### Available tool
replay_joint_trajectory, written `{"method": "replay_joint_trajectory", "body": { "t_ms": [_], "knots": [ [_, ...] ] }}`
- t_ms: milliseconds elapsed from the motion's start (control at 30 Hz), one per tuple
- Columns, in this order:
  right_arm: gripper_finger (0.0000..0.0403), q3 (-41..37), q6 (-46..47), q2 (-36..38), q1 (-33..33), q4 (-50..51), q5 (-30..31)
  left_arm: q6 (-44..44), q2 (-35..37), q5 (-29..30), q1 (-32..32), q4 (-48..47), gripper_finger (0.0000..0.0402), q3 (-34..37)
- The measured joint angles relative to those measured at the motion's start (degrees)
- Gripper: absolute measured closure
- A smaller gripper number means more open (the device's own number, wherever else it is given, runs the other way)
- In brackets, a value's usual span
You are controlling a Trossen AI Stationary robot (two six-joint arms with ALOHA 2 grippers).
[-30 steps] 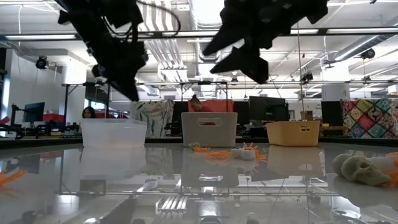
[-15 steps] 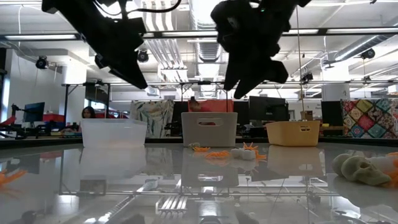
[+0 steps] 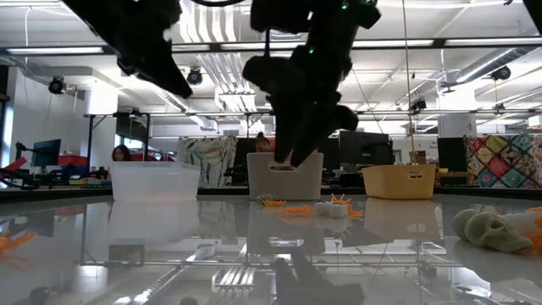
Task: Sort Halloween decoration
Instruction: Put the orange spider toy into the transparent white bin
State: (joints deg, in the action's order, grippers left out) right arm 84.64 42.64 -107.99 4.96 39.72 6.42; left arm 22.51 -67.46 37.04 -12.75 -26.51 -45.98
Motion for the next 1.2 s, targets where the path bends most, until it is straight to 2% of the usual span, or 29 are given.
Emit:
{"method": "replay_joint_trajectory", "body": {
  "t_ms": [100, 333, 433, 767, 867, 1033, 1200],
  "knots": [
    [0.0261, 1.8, -4.6, -2.0, -0.1, 0.1, -0.3, -1.1, 2.9, 0.1, -2.0, -0.4, 0.031, 0.0],
    [0.0261, 2.8, -33.9, -4.5, 0.1, 0.5, -0.2, -3.2, 9.6, 1.2, -5.4, -0.4, 0.031, 0.4],
    [0.0262, 2.7, -39.7, -4.8, 0.1, -0.1, 1.2, -3.7, 11.6, 1.6, -5.6, 0.0, 0.031, 0.7],
    [0.0265, 2.7, -42.8, -8.8, -0.1, -2.6, 4.8, -3.7, 11.4, 2.0, -5.6, 0.5, 0.031, 2.0],
    [0.0266, 2.8, -42.3, -10.0, 0.0, -2.8, 8.5, -3.6, 10.5, 2.1, -5.6, 0.6, 0.031, 2.0],
    [0.0269, 2.9, -42.1, -10.9, -0.3, -3.1, 7.6, -2.8, 9.0, 2.6, -5.7, 1.0, 0.031, 2.0],
    [0.0315, 2.9, -42.0, -10.7, -0.7, -3.1, 6.4, -2.5, 7.9, 3.0, -5.7, 2.0, 0.031, 2.0]
  ]
}}
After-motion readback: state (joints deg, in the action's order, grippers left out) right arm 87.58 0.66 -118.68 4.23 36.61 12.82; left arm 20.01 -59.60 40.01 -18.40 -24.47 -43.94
